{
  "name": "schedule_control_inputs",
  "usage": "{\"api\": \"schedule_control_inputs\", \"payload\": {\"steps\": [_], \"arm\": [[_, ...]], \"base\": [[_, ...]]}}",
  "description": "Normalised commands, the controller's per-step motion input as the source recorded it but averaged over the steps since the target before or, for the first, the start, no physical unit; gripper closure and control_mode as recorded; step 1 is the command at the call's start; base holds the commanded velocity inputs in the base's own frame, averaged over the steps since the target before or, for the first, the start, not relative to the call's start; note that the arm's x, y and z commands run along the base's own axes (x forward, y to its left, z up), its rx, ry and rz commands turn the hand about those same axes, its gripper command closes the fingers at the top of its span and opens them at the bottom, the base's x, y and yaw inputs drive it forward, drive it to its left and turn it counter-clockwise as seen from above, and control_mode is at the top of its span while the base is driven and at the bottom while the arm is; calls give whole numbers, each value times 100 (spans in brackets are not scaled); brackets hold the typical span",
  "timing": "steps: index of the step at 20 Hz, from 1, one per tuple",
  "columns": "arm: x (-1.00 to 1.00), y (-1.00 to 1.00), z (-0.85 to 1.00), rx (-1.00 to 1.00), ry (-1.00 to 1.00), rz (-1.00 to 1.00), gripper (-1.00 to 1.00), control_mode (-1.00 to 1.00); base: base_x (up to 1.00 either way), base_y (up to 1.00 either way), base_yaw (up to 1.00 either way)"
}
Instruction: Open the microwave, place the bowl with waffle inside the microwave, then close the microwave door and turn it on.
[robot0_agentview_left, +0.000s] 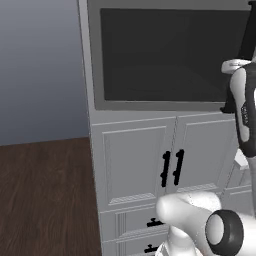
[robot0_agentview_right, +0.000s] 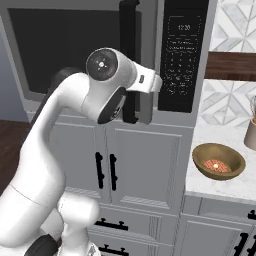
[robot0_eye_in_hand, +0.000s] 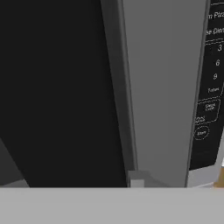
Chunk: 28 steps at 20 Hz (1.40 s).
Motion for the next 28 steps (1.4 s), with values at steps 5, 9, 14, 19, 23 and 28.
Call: {"api": "schedule_control_inputs", "payload": {"steps": [5,9,14,19,23,28], "arm": [[-100,21,-2,-9,0,-32,100,-100],[-100,16,0,-9,-1,-31,100,-100],[-100,7,-2,-8,-7,-24,100,-100],[-99,0,-3,-5,-8,-16,100,-100],[-24,0,0,-3,-2,-5,100,-100],[0,0,-1,0,0,0,-100,-100]], "base": [[0,0,0],[0,0,0],[0,0,0],[0,0,0],[0,0,0],[0,0,0]]}}
